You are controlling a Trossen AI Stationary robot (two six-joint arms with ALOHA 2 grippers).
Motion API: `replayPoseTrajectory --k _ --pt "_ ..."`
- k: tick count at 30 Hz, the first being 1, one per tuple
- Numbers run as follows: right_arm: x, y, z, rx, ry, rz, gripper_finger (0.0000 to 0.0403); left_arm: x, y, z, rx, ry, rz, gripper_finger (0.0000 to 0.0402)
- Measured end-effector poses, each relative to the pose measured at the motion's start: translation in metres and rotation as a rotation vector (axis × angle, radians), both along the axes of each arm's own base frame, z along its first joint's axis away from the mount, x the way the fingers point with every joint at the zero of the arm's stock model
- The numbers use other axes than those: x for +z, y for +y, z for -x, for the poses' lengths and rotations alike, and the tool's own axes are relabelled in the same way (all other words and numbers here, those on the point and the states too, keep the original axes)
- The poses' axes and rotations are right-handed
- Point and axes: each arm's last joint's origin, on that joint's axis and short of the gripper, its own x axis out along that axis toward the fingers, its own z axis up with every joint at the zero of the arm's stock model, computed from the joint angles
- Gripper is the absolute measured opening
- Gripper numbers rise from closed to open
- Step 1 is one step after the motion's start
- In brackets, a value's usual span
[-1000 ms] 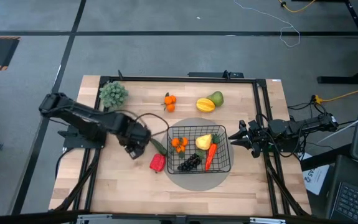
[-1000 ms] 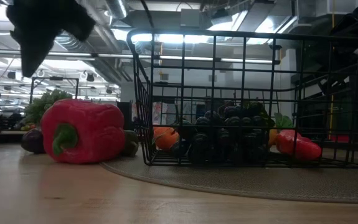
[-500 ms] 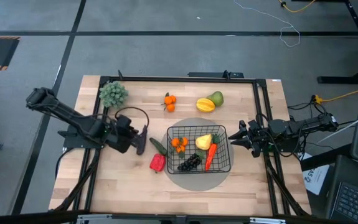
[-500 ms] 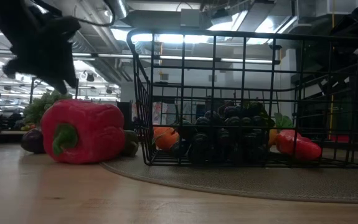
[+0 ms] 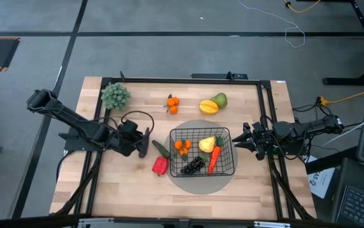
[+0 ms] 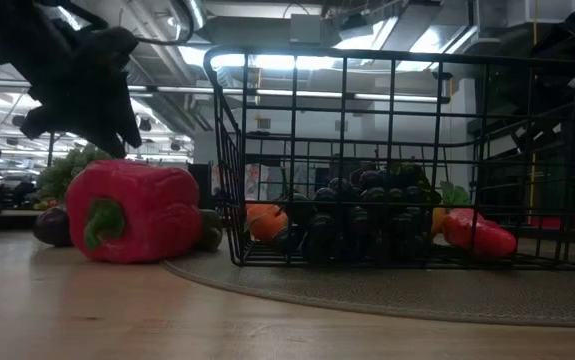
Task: Build produce basket
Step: Put the violet eggplant into the black wire basket
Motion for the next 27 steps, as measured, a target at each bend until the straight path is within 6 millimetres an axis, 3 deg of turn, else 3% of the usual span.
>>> replayPoseTrajectory --k 10,27 --pt "0.000 0.000 0.000 -0.001 0.000 0.002 0.0131 -0.022 0.012 -0.014 -0.020 0.182 0.032 0.0147" --pt "0.000 0.000 0.000 0.003 -0.001 0.002 0.0131 -0.051 0.012 -0.032 0.026 0.251 0.195 0.0147"
